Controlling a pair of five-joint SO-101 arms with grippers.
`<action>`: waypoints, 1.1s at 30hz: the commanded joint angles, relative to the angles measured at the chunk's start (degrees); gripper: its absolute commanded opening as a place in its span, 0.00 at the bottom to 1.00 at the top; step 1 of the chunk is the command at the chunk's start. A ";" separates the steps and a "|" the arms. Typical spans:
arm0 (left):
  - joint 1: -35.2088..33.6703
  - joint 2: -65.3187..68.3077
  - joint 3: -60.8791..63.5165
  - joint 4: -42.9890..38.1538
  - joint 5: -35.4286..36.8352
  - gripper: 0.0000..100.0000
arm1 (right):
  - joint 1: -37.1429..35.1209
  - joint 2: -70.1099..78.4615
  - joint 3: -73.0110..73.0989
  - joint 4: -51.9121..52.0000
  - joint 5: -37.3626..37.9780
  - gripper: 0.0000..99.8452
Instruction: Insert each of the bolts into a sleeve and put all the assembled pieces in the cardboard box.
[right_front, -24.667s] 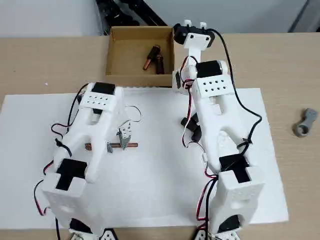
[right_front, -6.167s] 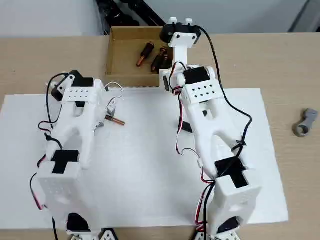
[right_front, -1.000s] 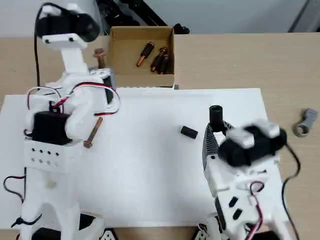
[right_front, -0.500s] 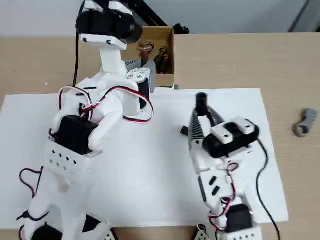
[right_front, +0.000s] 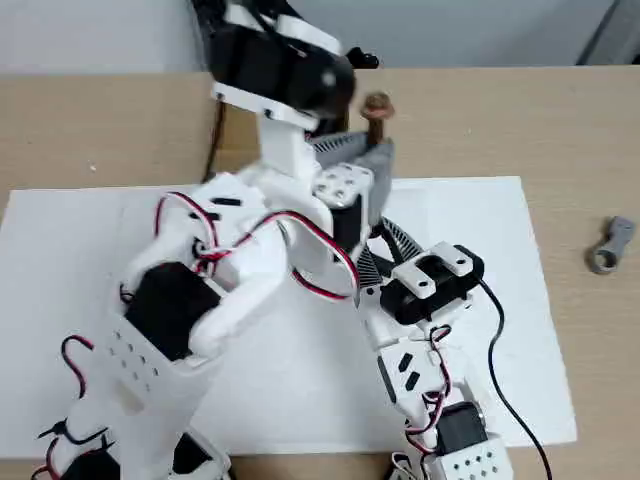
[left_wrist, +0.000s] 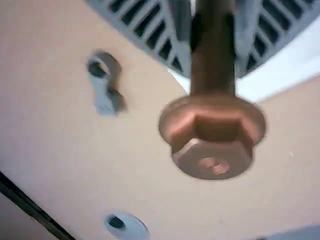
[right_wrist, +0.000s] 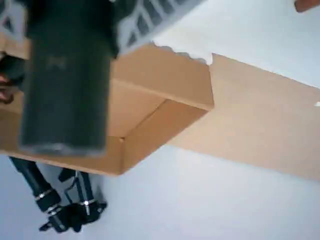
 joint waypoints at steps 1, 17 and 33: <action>0.97 -1.67 -2.77 -0.18 2.46 0.01 | -0.75 -0.57 0.62 -1.27 -0.79 0.00; -3.16 3.16 5.41 -7.12 2.64 0.01 | -0.75 -0.57 0.70 -7.52 -0.88 0.00; -4.13 4.48 6.20 -9.58 2.73 0.01 | -0.66 -0.57 0.53 -7.69 -4.92 0.00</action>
